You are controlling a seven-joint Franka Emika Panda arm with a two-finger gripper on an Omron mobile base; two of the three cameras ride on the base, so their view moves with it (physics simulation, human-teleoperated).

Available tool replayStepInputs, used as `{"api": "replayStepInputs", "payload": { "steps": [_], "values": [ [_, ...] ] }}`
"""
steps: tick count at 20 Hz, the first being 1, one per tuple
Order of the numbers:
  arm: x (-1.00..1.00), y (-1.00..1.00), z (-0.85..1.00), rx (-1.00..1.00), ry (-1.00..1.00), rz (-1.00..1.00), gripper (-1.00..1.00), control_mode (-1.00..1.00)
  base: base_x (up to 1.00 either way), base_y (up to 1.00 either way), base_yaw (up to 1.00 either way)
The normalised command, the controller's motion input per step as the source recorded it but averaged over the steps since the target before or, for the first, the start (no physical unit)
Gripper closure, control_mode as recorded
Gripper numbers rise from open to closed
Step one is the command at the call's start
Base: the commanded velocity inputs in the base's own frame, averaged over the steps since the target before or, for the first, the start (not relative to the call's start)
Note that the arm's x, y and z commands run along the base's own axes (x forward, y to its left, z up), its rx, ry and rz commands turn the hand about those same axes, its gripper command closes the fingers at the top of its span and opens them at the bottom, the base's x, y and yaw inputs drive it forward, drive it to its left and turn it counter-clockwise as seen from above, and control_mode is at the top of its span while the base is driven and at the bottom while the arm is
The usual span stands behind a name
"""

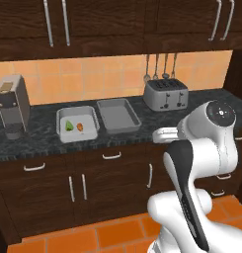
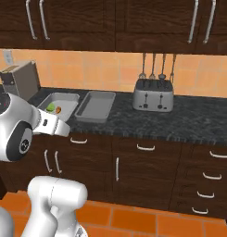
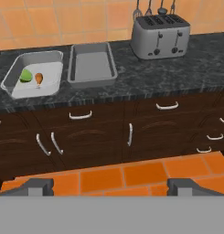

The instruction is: Place one lemon wedge and one chicken drumstick in each tupperware on the nearby counter, to pack two identical lunches.

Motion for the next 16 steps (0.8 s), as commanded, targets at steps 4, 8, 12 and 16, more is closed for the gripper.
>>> {"api": "replayStepInputs", "payload": {
  "steps": [4, 8, 12, 16],
  "values": [
    [0.0, 0.0, 0.0, 0.0, 0.0, 0.0, -1.0, 1.0, -0.46, -1.0, 0.0],
    [0.0, 0.0, 0.0, 0.0, 0.0, 0.0, -1.0, 1.0, -0.3, -1.0, 0.0],
    [0.0, 0.0, 0.0, 0.0, 0.0, 0.0, -1.0, 1.0, -0.51, -1.0, 0.0],
    [0.0, 0.0, 0.0, 0.0, 0.0, 0.0, -1.0, 1.0, -0.41, -1.0, 0.0]
  ]
}}
